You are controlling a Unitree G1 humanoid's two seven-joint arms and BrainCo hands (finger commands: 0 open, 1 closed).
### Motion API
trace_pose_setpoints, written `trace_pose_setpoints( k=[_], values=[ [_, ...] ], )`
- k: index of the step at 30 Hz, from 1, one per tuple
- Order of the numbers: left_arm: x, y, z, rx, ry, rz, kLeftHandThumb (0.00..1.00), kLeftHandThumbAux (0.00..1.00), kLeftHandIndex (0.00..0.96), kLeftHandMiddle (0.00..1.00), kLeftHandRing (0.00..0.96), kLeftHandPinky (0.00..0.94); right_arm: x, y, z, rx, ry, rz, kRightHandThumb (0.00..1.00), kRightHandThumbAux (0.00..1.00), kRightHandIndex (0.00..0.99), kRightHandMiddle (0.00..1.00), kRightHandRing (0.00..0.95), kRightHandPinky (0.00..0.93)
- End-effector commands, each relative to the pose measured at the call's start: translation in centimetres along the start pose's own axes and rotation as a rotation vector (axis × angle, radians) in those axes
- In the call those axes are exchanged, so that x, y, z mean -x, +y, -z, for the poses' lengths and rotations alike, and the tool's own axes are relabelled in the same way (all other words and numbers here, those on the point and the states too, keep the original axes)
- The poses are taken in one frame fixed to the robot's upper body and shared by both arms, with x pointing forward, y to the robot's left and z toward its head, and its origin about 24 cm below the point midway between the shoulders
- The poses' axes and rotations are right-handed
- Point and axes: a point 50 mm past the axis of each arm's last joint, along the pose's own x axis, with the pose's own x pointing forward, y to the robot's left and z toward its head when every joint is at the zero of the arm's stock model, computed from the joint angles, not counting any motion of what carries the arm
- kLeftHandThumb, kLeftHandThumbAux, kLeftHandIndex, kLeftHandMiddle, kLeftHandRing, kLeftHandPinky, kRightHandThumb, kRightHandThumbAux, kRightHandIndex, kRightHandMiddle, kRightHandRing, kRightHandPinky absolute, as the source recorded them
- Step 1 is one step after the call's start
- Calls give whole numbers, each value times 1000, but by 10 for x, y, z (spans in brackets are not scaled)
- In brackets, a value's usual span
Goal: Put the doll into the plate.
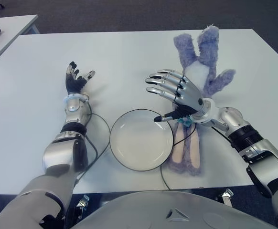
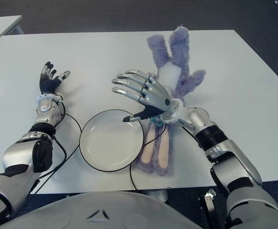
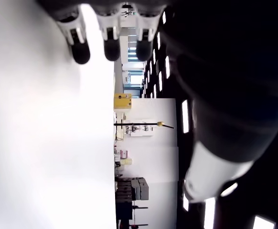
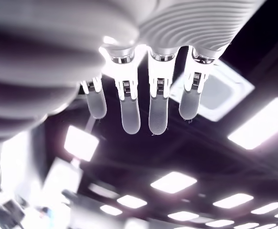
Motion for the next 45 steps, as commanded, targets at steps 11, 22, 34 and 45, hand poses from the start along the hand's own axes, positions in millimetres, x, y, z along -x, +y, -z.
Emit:
trace_pose_setpoints(
  k=[11,22,34,45],
  values=[
    [66,17,103,-61,408,15,0,840,22,20,0,36,-13,37,-33,-254,-23,64,77,450,173,193,162,145],
    [66,21,104,-64,440,15,0,831,22,8,0,31,-10,35,-28,-236,-39,31,54,444,142,168,145,130],
    [66,17,105,-63,455,-3,0,833,19,9,0,45,-8,-3,2,-186,6,90,116,454,221,206,177,179],
    [68,6,108,-63,468,-21,0,824,19,15,6,43,-7,-53,10,-185,69,257,153,467,211,256,238,266]
  ],
)
